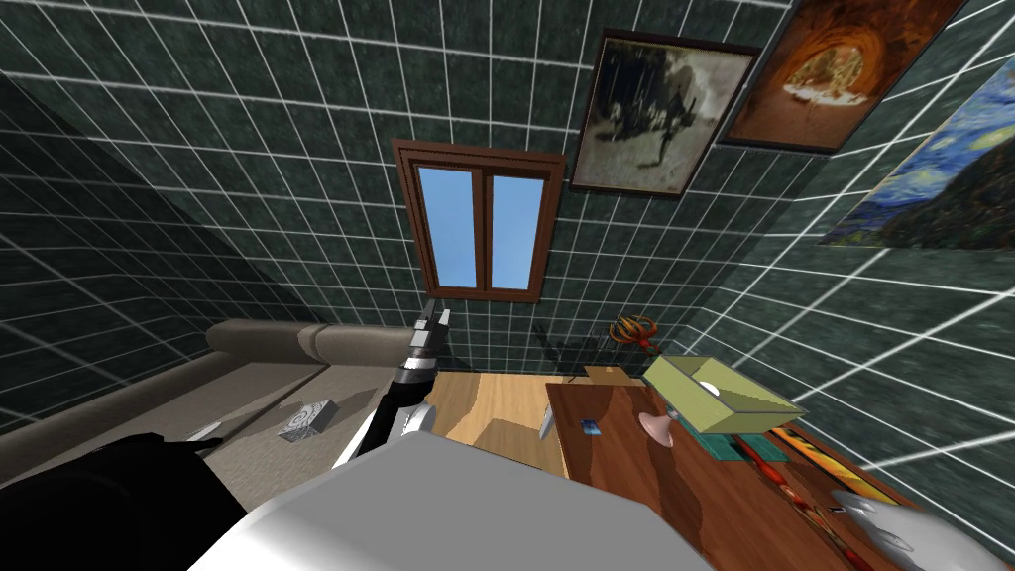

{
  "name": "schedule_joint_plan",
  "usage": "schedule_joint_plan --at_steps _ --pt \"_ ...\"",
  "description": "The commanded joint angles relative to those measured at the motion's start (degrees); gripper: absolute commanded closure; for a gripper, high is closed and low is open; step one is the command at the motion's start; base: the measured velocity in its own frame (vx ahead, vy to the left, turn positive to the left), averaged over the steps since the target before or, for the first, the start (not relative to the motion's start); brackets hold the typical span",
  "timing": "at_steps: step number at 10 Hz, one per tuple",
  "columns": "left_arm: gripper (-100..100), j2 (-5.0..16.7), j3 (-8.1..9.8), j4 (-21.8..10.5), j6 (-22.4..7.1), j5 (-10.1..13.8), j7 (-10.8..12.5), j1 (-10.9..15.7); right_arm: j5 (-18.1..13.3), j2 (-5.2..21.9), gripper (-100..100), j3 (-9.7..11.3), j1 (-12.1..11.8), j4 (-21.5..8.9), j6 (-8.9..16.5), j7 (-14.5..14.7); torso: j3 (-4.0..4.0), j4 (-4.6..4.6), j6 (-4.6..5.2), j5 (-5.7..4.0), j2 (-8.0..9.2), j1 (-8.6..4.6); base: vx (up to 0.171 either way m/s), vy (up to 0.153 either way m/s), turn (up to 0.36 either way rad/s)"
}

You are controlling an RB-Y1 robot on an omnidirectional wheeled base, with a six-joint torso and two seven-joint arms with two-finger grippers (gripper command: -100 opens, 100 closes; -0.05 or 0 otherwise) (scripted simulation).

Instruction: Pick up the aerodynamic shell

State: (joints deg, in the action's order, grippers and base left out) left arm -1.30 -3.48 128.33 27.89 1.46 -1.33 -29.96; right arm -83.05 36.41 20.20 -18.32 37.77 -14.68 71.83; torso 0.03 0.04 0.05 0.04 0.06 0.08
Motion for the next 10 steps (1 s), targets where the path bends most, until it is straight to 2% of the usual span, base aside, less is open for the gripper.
schedule_joint_plan --at_steps 1,4,5,6,7,9,10 --pt "0 0.0 0.0 0.0 0.0 0.0 0.0 0.0 0.0 0.0 100 0.0 0.0 0.0 0.0 0.0 0.0 0.0 0.0 0.0 0.0 0.0 0.0 0.0 0.0" --pt "0 0.0 0.0 0.0 0.0 0.0 0.0 0.0 0.0 0.0 100 0.0 0.0 0.0 0.0 0.0 0.02 0.0 0.05 0.02 0.03 0.06 0.001 0.0 0.003" --pt "0 0.0 0.0 0.0 0.0 0.0 0.0 0.0 0.0 0.0 0 0.0 0.0 0.0 0.0 0.0 0.02 -0.01 0.05 0.02 0.04 0.06 0.0 0.0 0.0" --pt "0 0.0 0.0 0.0 0.0 0.0 0.0 0.0 -0.1 1.6 100 -0.2 -0.2 1.0 -1.1 -0.9 0.02 -0.01 0.05 0.03 0.04 0.07 -0.006 0.056 -0.042" --pt "0 0.0 -0.01 0.0 0.0 0.0 0.0 0.0 -0.1 1.6 100 -0.2 -0.2 1.0 -1.1 -0.9 0.03 0.0 0.08 0.07 0.06 0.24 -0.007 0.064 -0.042" --pt "0 0.0 -0.01 0.0 0.0 0.0 0.0 0.0 0.2 4.2 100 -1.0 -0.6 2.2 -3.3 -1.1 0.05 0.01 0.07 0.11 0.1 0.42 -0.017 0.096 -0.031" --pt "0 0.0 -0.01 0.0 0.0 0.0 0.0 0.0 0.2 3.3 100 -0.9 -0.2 1.5 -2.5 -0.9 0.06 0.01 0.07 0.14 0.11 0.47 -0.007 0.041 -0.014"
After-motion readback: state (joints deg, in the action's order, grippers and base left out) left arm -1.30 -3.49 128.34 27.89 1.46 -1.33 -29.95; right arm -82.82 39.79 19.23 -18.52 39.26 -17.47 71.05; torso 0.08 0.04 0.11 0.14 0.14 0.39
